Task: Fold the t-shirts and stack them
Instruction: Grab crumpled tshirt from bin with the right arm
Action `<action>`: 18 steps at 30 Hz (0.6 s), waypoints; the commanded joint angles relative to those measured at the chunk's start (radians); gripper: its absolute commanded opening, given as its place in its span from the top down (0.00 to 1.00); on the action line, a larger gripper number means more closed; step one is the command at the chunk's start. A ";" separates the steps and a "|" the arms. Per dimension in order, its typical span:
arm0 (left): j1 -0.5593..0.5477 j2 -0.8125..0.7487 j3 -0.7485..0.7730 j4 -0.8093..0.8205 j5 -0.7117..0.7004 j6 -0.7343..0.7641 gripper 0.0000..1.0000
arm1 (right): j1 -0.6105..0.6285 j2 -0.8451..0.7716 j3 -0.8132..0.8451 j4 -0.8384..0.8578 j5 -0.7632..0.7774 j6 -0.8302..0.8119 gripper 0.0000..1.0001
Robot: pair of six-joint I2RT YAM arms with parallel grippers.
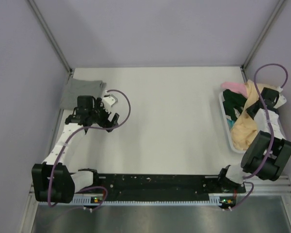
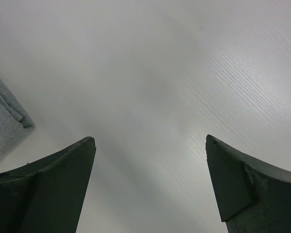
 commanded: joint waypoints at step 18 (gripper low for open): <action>0.005 0.008 0.025 -0.005 0.014 0.007 0.01 | 0.014 -0.519 0.228 -0.009 -0.133 -0.109 1.00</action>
